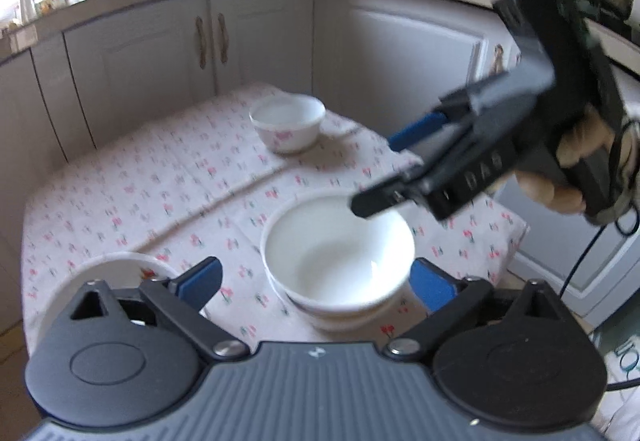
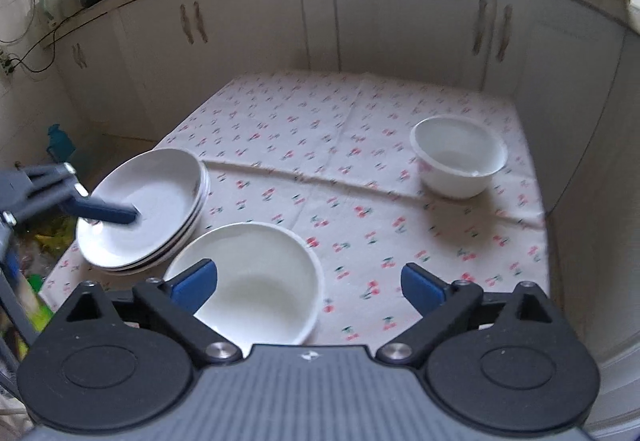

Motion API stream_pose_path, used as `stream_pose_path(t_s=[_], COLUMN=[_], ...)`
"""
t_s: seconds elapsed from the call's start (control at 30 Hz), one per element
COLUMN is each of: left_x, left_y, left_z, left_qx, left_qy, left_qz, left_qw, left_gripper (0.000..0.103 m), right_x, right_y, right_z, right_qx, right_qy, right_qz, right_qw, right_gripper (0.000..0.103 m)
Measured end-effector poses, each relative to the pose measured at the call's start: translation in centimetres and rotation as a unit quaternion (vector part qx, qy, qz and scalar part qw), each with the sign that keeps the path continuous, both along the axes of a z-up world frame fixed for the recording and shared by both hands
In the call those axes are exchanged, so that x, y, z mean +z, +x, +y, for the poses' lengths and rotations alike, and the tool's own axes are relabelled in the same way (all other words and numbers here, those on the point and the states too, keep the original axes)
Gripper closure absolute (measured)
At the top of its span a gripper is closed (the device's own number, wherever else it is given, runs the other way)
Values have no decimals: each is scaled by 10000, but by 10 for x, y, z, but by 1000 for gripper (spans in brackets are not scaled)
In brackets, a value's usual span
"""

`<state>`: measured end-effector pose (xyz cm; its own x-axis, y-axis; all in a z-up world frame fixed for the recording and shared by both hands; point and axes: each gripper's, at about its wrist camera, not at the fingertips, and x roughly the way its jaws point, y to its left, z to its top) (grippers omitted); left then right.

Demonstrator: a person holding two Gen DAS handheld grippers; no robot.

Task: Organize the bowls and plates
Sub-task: 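Open both grippers and pull them away from the bowl stack, then grip the pink-flower white bowl rim with the left gripper while the right gripper grips it too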

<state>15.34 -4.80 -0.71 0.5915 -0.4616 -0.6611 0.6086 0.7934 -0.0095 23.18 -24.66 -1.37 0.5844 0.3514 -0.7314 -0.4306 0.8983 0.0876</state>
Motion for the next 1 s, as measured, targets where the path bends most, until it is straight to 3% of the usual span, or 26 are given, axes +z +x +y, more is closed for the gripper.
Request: stream_pose_path(t_s=[0.27,0.4,0.67,1.0], left_x=[21,21,8,-24], left_y=[48,84,161,246], left_z=[-26,-49,-89,-112], left_qx=[157,125,84,202], left_qy=[143,256,331,324], left_qz=[-229,-62,535,977], left_qw=[9995,9996,9980,9945], left_gripper=[2,2,3,7], right_x=[-5,-15,-27,-52], right_y=[9,24,62,123], right_z=[-31,-45,-71,-86], right_qx=[-248,-225,-12,194], right_qy=[-332,-478,-325,-306], right_qz=[-706,-931,-961,-771], right_qw=[9966,9943,9948,9964], right_gripper=[0,0,0,2])
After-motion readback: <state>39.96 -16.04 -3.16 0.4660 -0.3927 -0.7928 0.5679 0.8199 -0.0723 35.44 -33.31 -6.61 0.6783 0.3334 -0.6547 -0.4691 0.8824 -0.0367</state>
